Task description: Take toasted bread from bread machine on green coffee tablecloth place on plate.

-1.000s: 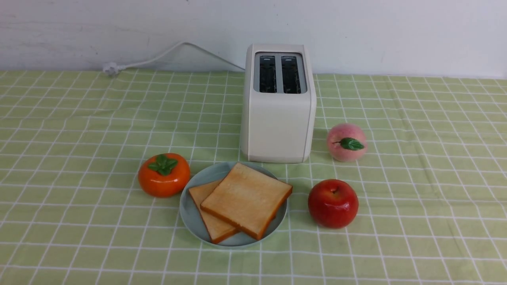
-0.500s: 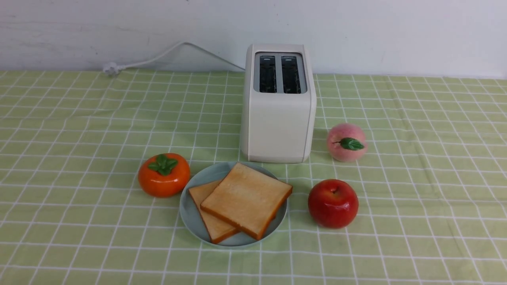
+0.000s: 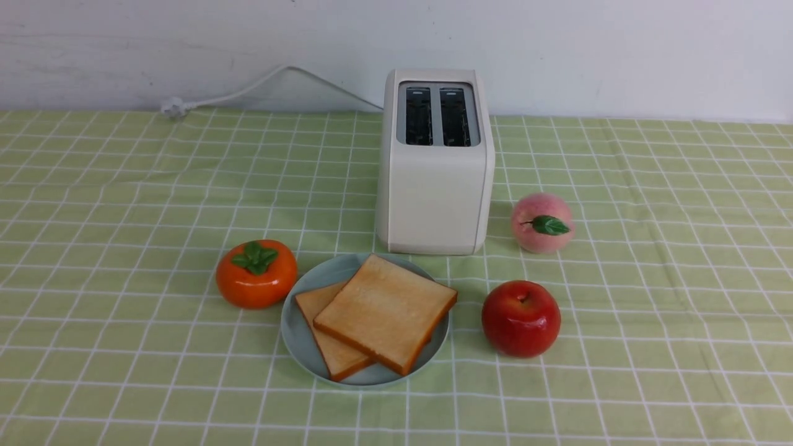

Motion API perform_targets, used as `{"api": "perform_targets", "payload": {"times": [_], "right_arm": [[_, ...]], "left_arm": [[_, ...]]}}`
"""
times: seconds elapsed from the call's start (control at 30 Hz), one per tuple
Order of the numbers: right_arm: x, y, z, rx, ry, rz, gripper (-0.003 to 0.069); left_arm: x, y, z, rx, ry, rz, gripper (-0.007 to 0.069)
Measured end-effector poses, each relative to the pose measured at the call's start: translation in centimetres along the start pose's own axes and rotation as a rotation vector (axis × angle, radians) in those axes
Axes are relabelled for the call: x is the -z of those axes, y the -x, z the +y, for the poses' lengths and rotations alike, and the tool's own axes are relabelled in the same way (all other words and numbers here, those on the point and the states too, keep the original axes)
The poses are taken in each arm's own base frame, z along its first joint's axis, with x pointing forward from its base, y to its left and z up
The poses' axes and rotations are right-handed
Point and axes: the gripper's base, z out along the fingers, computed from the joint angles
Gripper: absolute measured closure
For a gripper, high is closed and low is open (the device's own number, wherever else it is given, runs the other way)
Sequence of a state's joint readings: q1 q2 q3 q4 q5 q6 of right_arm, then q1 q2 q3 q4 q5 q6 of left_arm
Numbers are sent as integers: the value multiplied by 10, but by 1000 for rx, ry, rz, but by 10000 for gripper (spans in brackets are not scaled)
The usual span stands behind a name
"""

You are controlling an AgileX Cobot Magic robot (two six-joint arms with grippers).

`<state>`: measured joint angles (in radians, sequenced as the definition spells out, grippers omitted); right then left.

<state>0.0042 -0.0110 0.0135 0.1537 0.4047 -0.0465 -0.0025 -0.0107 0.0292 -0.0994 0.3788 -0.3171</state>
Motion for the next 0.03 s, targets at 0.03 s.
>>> {"api": "perform_targets", "payload": {"times": [0.03], "right_arm": [[0,0,0,0,0,0,553]], "left_arm": [[0,0,0,0,0,0,615]]}}
